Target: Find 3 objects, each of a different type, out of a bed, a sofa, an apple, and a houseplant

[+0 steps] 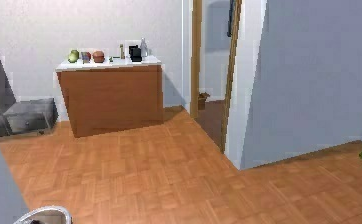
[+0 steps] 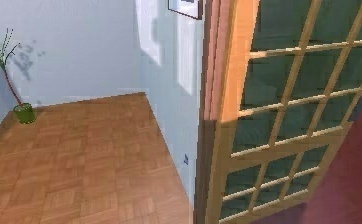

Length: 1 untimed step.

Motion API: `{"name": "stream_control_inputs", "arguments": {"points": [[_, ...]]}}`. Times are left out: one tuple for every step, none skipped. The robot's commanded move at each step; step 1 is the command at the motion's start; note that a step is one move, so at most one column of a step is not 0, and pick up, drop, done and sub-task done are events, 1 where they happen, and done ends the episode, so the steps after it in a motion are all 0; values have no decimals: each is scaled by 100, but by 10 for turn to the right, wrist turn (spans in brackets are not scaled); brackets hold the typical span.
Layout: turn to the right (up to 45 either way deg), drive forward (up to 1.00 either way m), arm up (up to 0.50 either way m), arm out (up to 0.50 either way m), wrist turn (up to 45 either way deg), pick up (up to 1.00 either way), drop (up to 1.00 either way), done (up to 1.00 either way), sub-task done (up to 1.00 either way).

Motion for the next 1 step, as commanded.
{"name": "stream_control_inputs", "arguments": {"points": [[150,0,0,0,0,0,0,0,0]]}}
